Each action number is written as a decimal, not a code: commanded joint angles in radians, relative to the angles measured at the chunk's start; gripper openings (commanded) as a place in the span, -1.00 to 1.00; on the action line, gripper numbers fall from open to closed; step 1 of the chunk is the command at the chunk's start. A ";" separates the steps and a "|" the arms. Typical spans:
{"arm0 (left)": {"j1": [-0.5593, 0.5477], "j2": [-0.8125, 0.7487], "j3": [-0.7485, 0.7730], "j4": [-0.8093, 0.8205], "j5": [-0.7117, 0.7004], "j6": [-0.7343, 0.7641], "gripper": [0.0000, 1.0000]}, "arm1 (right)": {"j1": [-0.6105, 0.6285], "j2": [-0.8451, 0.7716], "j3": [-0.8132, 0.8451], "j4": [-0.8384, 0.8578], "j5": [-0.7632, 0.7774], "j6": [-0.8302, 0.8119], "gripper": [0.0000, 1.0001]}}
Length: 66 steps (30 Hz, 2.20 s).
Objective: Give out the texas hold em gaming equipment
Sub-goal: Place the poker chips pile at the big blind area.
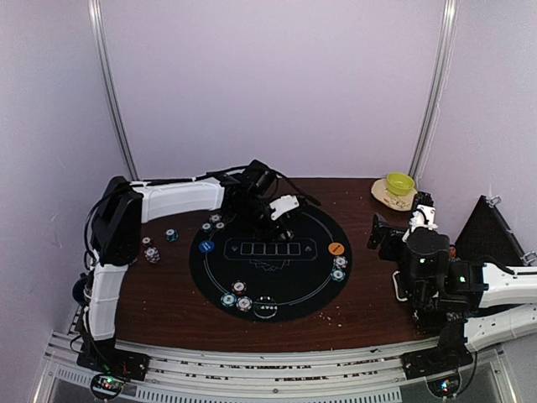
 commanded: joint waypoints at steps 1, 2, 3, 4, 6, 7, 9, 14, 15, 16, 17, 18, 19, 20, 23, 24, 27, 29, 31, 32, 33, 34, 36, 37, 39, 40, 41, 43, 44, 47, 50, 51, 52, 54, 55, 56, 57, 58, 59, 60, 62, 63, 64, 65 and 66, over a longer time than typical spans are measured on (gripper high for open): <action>-0.037 0.117 0.147 0.027 0.001 -0.037 -0.40 | 0.005 -0.021 -0.019 0.012 0.037 -0.004 1.00; -0.048 0.143 0.177 0.024 0.006 -0.040 -0.40 | 0.004 -0.018 -0.019 0.013 0.037 -0.004 1.00; -0.059 0.167 0.206 0.021 0.010 -0.041 -0.40 | 0.004 -0.012 -0.018 0.014 0.037 -0.004 1.00; -0.070 0.188 0.230 0.021 0.008 -0.041 -0.39 | 0.005 -0.006 -0.017 0.014 0.034 -0.004 1.00; -0.092 0.227 0.282 0.021 0.007 -0.041 -0.40 | 0.004 0.008 -0.011 0.011 0.037 -0.003 1.00; -0.101 0.242 0.298 0.021 0.006 -0.040 -0.40 | 0.004 0.016 -0.010 0.010 0.037 -0.002 1.00; -0.116 0.266 0.328 0.020 0.008 -0.038 -0.39 | 0.003 0.025 -0.006 0.010 0.037 -0.002 1.00; -0.142 0.321 0.370 0.021 0.014 -0.045 -0.39 | 0.004 0.023 -0.005 0.007 0.031 0.002 1.00; -0.144 0.330 0.379 0.022 0.019 -0.045 -0.39 | 0.004 0.019 -0.006 0.007 0.028 0.002 1.00; -0.145 0.338 0.388 0.021 0.023 -0.046 -0.39 | 0.004 0.014 -0.007 0.007 0.025 0.001 1.00; -0.147 0.346 0.397 0.021 0.028 -0.050 -0.39 | 0.004 0.010 -0.007 0.009 0.022 0.001 1.00; -0.148 0.353 0.405 0.021 0.030 -0.053 -0.39 | 0.004 0.006 -0.009 0.010 0.019 0.001 1.00; -0.151 0.358 0.408 0.021 0.030 -0.053 -0.39 | 0.004 0.001 -0.010 0.010 0.018 0.000 1.00; -0.152 0.361 0.406 0.020 0.034 -0.052 -0.39 | 0.005 -0.001 -0.011 0.011 0.016 -0.001 1.00; -0.157 0.369 0.399 0.021 0.048 -0.052 -0.39 | 0.004 -0.001 -0.010 0.012 0.013 -0.001 1.00; -0.159 0.374 0.401 0.020 0.050 -0.050 -0.39 | 0.004 -0.001 -0.011 0.011 0.012 -0.001 1.00; -0.165 0.396 0.418 0.021 0.049 -0.051 -0.39 | 0.005 -0.002 -0.010 0.010 0.011 0.001 1.00; -0.165 0.406 0.430 0.020 0.060 -0.055 -0.40 | 0.004 -0.003 -0.010 0.011 0.011 0.000 1.00; -0.167 0.419 0.444 0.021 0.061 -0.059 -0.40 | 0.004 -0.003 -0.010 0.011 0.010 -0.001 1.00; -0.167 0.423 0.450 0.021 0.065 -0.061 -0.40 | 0.004 -0.003 -0.010 0.011 0.010 -0.001 1.00; -0.167 0.429 0.455 0.020 0.068 -0.063 -0.39 | 0.005 -0.003 -0.011 0.011 0.011 -0.001 1.00; -0.167 0.435 0.462 0.017 0.074 -0.063 -0.40 | 0.005 -0.001 -0.010 0.011 0.011 -0.001 1.00; -0.168 0.449 0.476 0.008 0.077 -0.066 -0.40 | 0.005 -0.002 -0.008 0.011 0.010 0.000 1.00; -0.169 0.455 0.484 0.004 0.079 -0.065 -0.40 | 0.005 -0.002 -0.008 0.011 0.010 0.000 1.00; -0.171 0.459 0.489 -0.001 0.086 -0.068 -0.40 | 0.004 -0.004 -0.008 0.011 0.008 -0.001 1.00; -0.173 0.460 0.490 -0.001 0.090 -0.067 -0.40 | 0.004 -0.005 -0.009 0.011 0.007 -0.002 1.00; -0.175 0.460 0.492 -0.001 0.094 -0.069 -0.40 | 0.004 -0.006 -0.008 0.010 0.007 -0.001 1.00; -0.180 0.462 0.496 -0.002 0.090 -0.066 -0.40 | 0.004 -0.007 -0.009 0.010 0.006 -0.001 1.00; -0.182 0.462 0.496 -0.004 0.086 -0.062 -0.40 | 0.004 -0.009 -0.008 0.009 0.005 -0.001 1.00; -0.185 0.462 0.491 -0.017 0.087 -0.053 -0.40 | 0.005 -0.011 -0.008 0.008 0.001 -0.001 1.00; -0.185 0.454 0.467 -0.021 0.075 -0.044 -0.40 | 0.005 -0.012 -0.008 0.008 -0.003 -0.002 1.00; -0.185 0.450 0.459 -0.021 0.070 -0.041 -0.40 | 0.005 -0.012 -0.007 0.008 -0.003 -0.002 1.00; -0.185 0.447 0.454 -0.021 0.064 -0.039 -0.40 | 0.004 -0.012 -0.008 0.008 -0.003 -0.002 1.00; -0.186 0.443 0.446 -0.018 0.051 -0.035 -0.40 | 0.005 -0.011 -0.007 0.008 -0.004 -0.002 1.00; -0.185 0.440 0.441 -0.013 0.045 -0.035 -0.40 | 0.004 -0.010 -0.008 0.008 -0.005 -0.002 1.00; -0.185 0.438 0.439 -0.010 0.040 -0.035 -0.40 | 0.005 -0.010 -0.006 0.008 -0.004 -0.002 1.00; -0.185 0.437 0.437 -0.007 0.033 -0.036 -0.40 | 0.005 -0.010 -0.008 0.008 -0.004 -0.002 1.00; -0.185 0.438 0.437 -0.006 0.028 -0.036 -0.39 | 0.005 -0.010 -0.007 0.008 -0.004 -0.002 1.00; -0.185 0.438 0.437 -0.005 0.022 -0.037 -0.38 | 0.005 -0.009 -0.007 0.007 -0.006 -0.002 1.00; -0.185 0.438 0.437 -0.004 0.014 -0.036 -0.36 | 0.005 -0.009 -0.007 0.008 -0.006 -0.002 1.00; -0.185 0.437 0.437 -0.004 0.007 -0.034 -0.31 | 0.005 -0.006 -0.007 0.008 -0.008 -0.003 1.00; -0.185 0.437 0.436 -0.004 0.004 -0.032 -0.30 | 0.005 -0.005 -0.007 0.008 -0.007 -0.004 1.00; -0.185 0.436 0.435 -0.004 0.003 -0.031 -0.28 | 0.004 -0.004 -0.006 0.008 -0.007 -0.004 1.00; -0.185 0.435 0.434 -0.004 -0.001 -0.029 -0.24 | 0.004 -0.003 -0.006 0.008 -0.007 -0.004 1.00; -0.185 0.434 0.434 -0.003 -0.005 -0.026 -0.22 | 0.005 -0.003 -0.006 0.008 -0.008 -0.003 1.00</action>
